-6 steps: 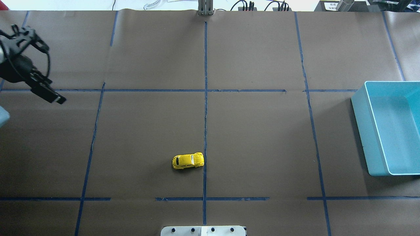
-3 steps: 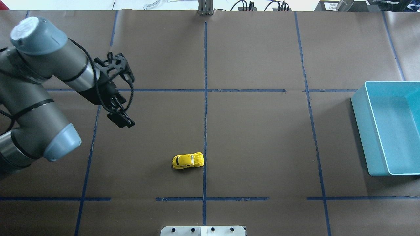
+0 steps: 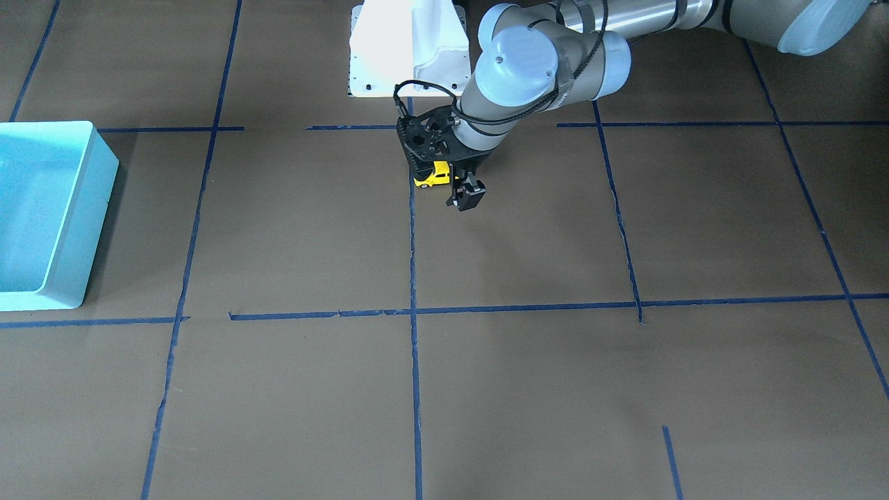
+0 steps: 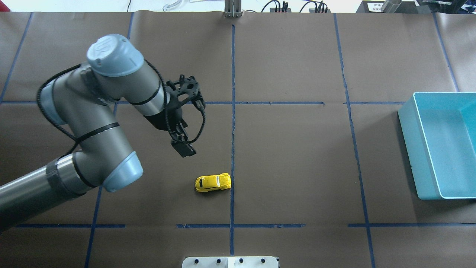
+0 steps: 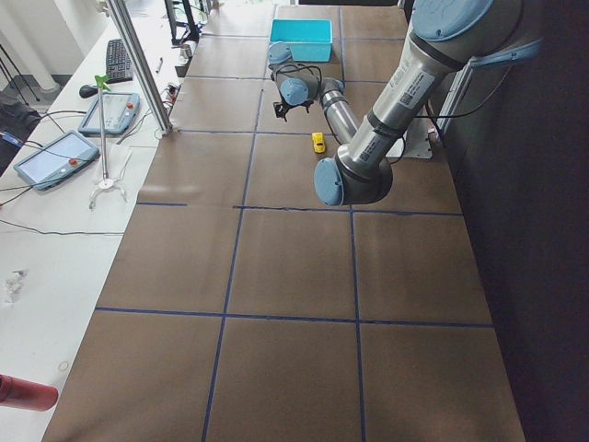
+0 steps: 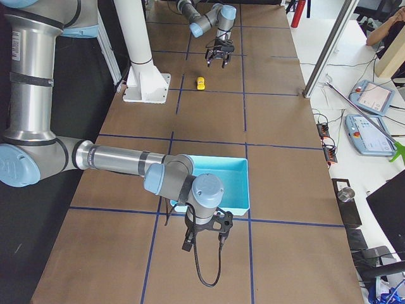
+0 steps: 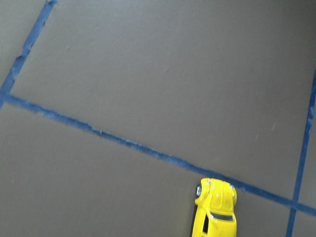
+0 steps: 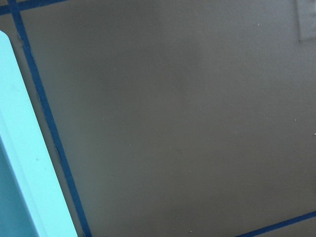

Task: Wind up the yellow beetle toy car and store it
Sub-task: 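Move the left gripper over the yellow beetle toy car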

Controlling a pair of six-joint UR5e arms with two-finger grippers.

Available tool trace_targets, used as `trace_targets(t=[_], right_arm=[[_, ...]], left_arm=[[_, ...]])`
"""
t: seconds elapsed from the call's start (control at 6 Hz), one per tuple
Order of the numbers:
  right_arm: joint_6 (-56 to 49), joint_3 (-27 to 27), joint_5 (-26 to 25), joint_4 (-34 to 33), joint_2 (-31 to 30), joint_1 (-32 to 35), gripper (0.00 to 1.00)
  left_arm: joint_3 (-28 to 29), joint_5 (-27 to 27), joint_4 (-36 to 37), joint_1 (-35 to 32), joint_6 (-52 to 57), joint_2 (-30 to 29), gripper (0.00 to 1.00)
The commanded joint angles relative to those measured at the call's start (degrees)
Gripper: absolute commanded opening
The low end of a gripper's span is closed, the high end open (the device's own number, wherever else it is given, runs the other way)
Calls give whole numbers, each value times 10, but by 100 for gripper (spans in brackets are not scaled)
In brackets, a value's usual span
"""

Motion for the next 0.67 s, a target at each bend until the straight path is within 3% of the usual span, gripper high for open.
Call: trace_targets(t=[0.0, 0.17, 0.5], right_arm=[[-1, 58, 0, -32, -16, 0, 100], [0, 52, 7, -37, -17, 0, 100], [1, 56, 19, -33, -16, 0, 100]], left_arm=[[10, 72, 111, 30, 23, -77, 100], [6, 151, 166, 73, 65, -105, 100], [6, 252, 169, 135, 135, -82, 100]])
